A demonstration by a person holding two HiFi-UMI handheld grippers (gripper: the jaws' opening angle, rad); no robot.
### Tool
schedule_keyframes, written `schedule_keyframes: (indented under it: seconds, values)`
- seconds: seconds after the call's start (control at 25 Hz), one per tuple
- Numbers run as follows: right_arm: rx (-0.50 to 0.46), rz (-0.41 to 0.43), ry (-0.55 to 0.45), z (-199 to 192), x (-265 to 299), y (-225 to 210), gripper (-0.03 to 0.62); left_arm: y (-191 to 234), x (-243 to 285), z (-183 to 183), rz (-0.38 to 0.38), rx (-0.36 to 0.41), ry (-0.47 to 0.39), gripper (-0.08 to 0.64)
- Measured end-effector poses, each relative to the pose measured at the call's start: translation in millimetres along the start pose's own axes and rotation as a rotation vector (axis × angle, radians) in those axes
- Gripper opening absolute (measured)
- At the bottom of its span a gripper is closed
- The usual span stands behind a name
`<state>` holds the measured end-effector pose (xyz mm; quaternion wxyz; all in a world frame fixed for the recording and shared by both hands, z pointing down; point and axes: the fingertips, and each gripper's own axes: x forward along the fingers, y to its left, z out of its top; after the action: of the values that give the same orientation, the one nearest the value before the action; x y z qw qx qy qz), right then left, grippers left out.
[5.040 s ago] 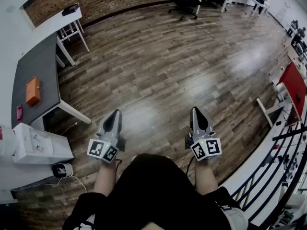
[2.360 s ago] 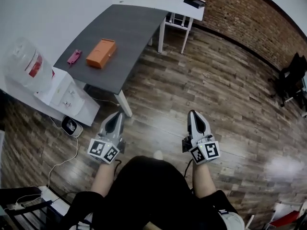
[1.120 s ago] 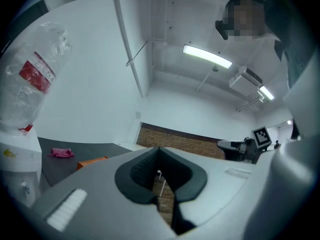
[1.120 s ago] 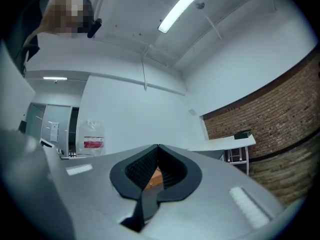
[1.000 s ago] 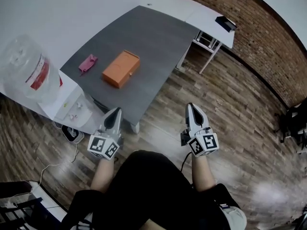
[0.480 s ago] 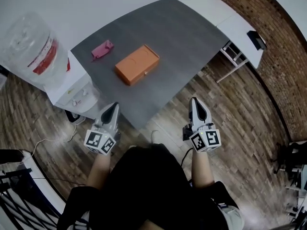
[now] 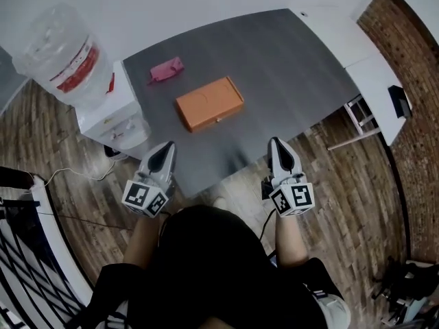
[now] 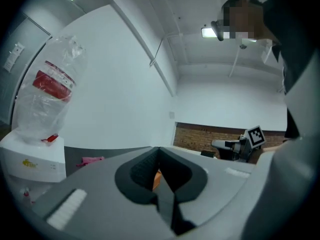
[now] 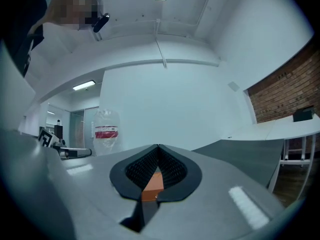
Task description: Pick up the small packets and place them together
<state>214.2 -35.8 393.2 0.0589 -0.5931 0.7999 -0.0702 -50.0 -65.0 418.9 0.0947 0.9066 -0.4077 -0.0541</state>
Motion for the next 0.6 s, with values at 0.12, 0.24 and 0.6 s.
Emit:
schedule_keyframes:
  seconds: [0.12, 0.24, 0.6]
  values:
    - [0.008, 0.048, 0.035, -8.6, 10.1, -5.0, 0.002, -2.9, 3.9, -4.9, 0.034, -0.012, 0.006, 0.0]
    - [0.006, 0.091, 0.088, -23.7, 20.2, -5.3, 0.003, -0.6, 2.3, -15.5, 0.07, -0.021, 0.019, 0.0]
    - [-0.043, 0.075, 0.191, -62.5, 55.2, -21.5, 0.002, 31.4, 16.1, -25.1, 0.097, -0.021, 0.055, 0.0]
